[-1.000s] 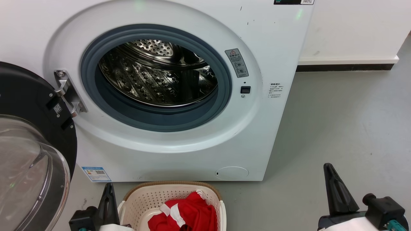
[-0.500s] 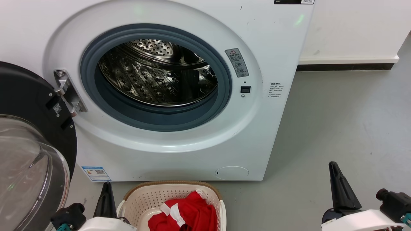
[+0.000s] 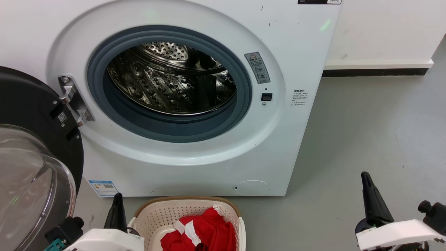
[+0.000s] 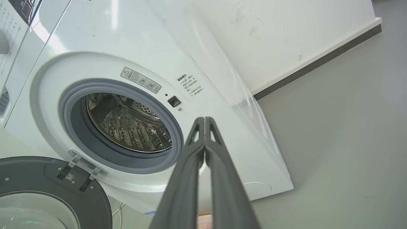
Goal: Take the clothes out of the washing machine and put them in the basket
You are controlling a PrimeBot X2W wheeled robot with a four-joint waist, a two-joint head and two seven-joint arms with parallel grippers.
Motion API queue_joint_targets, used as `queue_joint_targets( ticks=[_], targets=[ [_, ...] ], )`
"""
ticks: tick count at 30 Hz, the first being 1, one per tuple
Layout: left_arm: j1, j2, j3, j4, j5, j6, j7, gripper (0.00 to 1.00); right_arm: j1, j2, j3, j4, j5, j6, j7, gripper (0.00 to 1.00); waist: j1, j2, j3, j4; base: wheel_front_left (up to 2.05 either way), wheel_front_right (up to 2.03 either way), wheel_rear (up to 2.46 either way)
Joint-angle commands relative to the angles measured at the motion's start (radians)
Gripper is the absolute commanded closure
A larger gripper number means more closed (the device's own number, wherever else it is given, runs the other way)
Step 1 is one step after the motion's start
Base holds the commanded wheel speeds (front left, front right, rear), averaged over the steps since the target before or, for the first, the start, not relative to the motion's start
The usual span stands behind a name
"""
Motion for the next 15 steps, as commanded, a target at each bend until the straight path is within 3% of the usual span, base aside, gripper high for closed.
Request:
queue_joint_targets(
  ticks=[1,15],
  targets=[
    [-0.027,0.001,0.006,-0.008,-0.034,-0.007,0.006,1.00,-0.029,-0.008,-0.003,-0.005,0.036,0.000,0.006,1.00,0.0000,-0.0001,0.000,0.000,0.00,0.00,0.00],
    [-0.056,0.001,0.020,0.008,-0.231,-0.037,0.054,1.00,-0.059,-0.013,-0.016,0.025,0.236,0.000,0.049,1.00,0.0000,-0.0001,0.002,0.003,0.00,0.00,0.00]
  ],
)
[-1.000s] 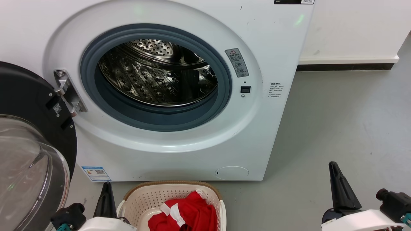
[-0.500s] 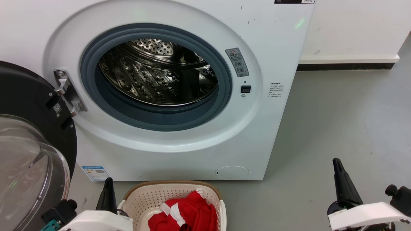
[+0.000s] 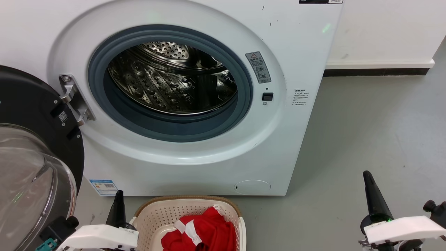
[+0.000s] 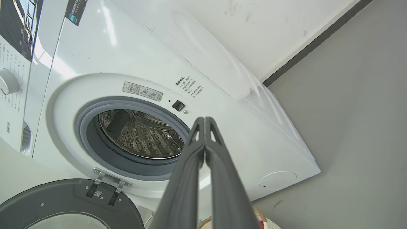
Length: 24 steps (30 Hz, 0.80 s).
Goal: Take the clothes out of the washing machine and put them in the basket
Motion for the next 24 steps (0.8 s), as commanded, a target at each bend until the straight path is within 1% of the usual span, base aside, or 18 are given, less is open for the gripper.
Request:
queue_joint_targets(
  ticks=[1,24],
  targets=[
    [-0.030,0.001,0.005,-0.007,-0.033,-0.010,0.007,1.00,-0.034,-0.008,-0.005,-0.003,0.035,0.000,0.007,1.00,0.0000,0.0000,0.000,0.000,0.00,0.00,0.00],
    [-0.067,0.000,0.025,0.016,-0.300,-0.050,0.071,1.00,-0.071,-0.008,-0.028,0.039,0.301,0.000,0.071,1.00,0.0000,0.0000,0.003,0.005,0.00,0.00,0.00]
  ],
)
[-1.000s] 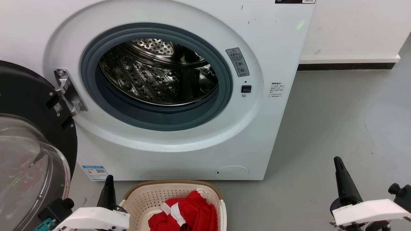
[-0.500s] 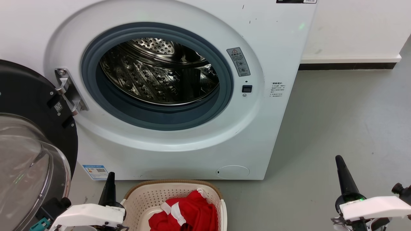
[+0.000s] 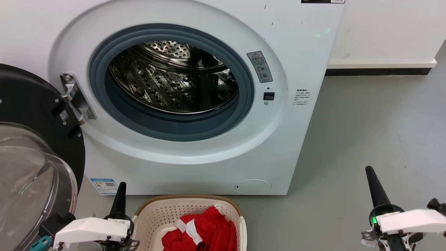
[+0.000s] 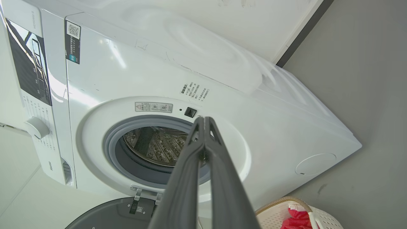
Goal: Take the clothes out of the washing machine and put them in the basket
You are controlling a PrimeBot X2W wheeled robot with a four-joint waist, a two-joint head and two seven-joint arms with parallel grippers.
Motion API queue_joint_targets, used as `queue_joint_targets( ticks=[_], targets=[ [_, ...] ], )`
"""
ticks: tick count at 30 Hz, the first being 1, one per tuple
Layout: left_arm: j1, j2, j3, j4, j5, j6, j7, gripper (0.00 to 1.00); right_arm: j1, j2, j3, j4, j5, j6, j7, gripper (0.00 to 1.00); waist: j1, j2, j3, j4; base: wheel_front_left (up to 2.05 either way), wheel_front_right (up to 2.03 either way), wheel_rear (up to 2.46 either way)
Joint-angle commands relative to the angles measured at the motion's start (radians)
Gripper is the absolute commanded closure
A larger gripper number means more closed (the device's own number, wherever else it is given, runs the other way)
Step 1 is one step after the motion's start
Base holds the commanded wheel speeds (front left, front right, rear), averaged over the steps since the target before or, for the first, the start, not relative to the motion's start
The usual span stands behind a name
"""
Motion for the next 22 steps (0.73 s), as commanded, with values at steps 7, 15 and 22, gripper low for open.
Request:
queue_joint_targets(
  ticks=[7,15,22],
  targets=[
    [-0.033,0.000,0.011,0.002,-0.089,-0.018,0.022,1.00,-0.035,-0.004,-0.010,0.010,0.090,0.000,0.021,1.00,0.0000,0.0000,0.001,0.002,0.00,0.00,0.00],
    [-0.045,0.000,0.016,0.008,-0.166,-0.030,0.040,1.00,-0.046,-0.003,-0.019,0.022,0.165,0.000,0.041,1.00,0.0000,0.0000,0.002,0.003,0.00,0.00,0.00],
    [-0.052,0.000,0.020,0.014,-0.229,-0.037,0.054,1.00,-0.055,-0.002,-0.026,0.033,0.225,0.000,0.057,1.00,0.0000,0.0000,0.003,0.004,0.00,0.00,0.00]
  ],
)
